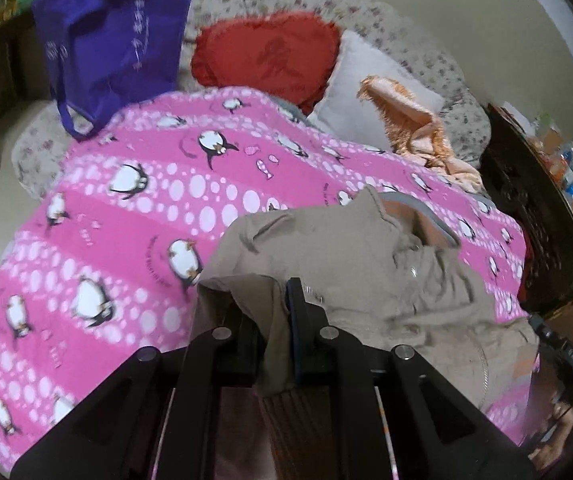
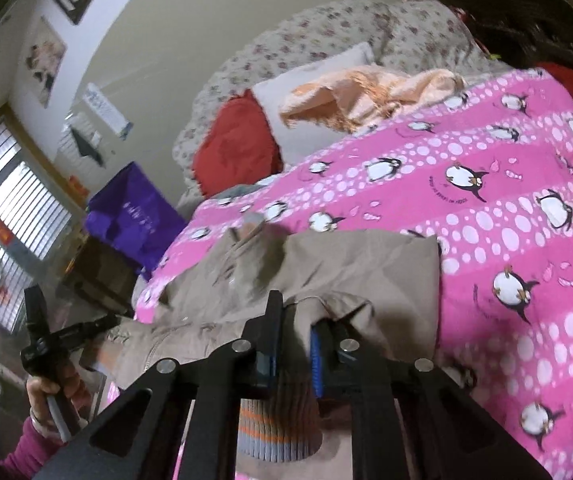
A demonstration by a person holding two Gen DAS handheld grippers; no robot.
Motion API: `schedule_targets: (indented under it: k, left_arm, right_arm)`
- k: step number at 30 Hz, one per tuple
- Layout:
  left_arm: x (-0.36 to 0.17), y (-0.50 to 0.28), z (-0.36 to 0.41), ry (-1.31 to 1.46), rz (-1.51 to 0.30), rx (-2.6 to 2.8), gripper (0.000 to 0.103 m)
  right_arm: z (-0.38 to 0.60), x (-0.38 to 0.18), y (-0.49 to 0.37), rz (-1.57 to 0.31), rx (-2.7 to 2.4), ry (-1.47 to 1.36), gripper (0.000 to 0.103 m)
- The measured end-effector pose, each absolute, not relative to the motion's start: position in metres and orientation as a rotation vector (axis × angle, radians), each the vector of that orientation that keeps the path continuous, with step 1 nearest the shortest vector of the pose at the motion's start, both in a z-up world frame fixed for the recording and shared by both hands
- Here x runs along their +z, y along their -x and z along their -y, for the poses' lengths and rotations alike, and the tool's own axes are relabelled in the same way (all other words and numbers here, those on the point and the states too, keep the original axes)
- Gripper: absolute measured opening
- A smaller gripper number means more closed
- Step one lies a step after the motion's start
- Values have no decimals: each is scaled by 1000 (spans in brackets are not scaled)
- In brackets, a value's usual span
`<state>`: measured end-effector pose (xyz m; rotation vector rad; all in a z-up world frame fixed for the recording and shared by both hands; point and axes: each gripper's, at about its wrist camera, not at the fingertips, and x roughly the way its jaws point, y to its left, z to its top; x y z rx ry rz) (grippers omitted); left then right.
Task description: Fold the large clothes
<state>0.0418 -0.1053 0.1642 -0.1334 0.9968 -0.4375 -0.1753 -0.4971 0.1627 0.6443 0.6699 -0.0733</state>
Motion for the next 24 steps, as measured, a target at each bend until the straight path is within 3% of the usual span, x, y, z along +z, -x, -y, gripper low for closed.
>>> schedule_targets:
  k: [4, 5, 6, 8, 11, 12, 13, 18, 24]
  left_arm:
    - [148, -74, 126, 163, -1008, -463, 11]
    - [143, -81, 128, 200, -1015, -490, 17]
    - [138, -89, 128, 248, -1025, -522, 23]
    - [130, -102, 123, 308, -1057, -517, 58]
    - [137, -106, 109, 325, -1038, -476, 59]
    - [142, -104, 104, 320, -1029, -475, 60]
    - [150, -99, 98, 294, -1017, -467, 60]
    - [164, -56, 80, 173, -951, -513, 62]
    - [129, -24, 100, -33, -1083, -584, 62]
  right_arm:
    - [516, 143, 145, -704, -110, -661, 11]
    - [523, 133, 134, -734, -110, -676, 13]
    - [529, 124, 126, -769, -117, -691, 14]
    - [540, 112, 119, -831, -139, -709, 17]
    - [552, 117, 135, -786, -121, -744, 35]
    - [555, 126, 148, -744, -129, -732, 49]
    - [557, 133, 157, -717, -134, -724, 51]
    - [513, 158, 197, -733, 27, -499, 48]
    - [449, 117, 164, -932, 117, -289, 48]
